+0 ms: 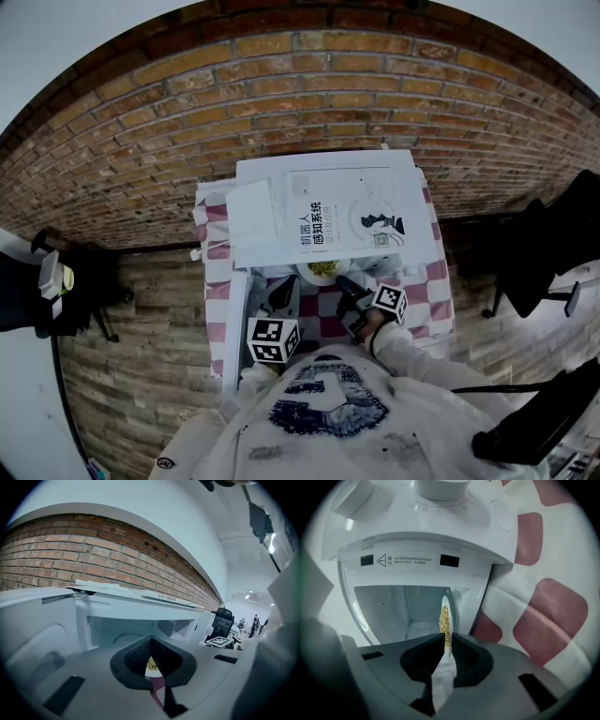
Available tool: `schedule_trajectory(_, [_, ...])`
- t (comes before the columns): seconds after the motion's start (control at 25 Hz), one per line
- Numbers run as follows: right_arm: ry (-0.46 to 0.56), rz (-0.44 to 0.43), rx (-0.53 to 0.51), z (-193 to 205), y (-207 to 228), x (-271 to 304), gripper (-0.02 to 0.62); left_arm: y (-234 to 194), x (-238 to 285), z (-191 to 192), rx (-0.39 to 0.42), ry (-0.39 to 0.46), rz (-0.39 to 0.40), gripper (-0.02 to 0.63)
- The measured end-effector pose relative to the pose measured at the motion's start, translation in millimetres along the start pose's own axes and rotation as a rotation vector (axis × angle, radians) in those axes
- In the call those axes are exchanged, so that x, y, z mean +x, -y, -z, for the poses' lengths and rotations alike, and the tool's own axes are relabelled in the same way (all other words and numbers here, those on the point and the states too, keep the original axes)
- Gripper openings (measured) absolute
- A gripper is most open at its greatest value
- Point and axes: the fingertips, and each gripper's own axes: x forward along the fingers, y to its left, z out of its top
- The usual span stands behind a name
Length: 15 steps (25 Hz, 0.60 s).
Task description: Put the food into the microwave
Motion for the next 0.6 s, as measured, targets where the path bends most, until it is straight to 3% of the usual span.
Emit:
schedule_trajectory(0.2, [0.009, 0.007, -0.002, -1.9, 4.0, -1.0, 0.029, 1.0, 0.3, 0.7, 0.003, 0.001, 0.001, 0.008])
schedule_trajectory(0.6, [0.017, 0.017, -0.003, -3.8, 2.9, 5.3, 0.028, 1.0, 0.6, 1.8, -0.002, -0.004, 0.003, 0.008])
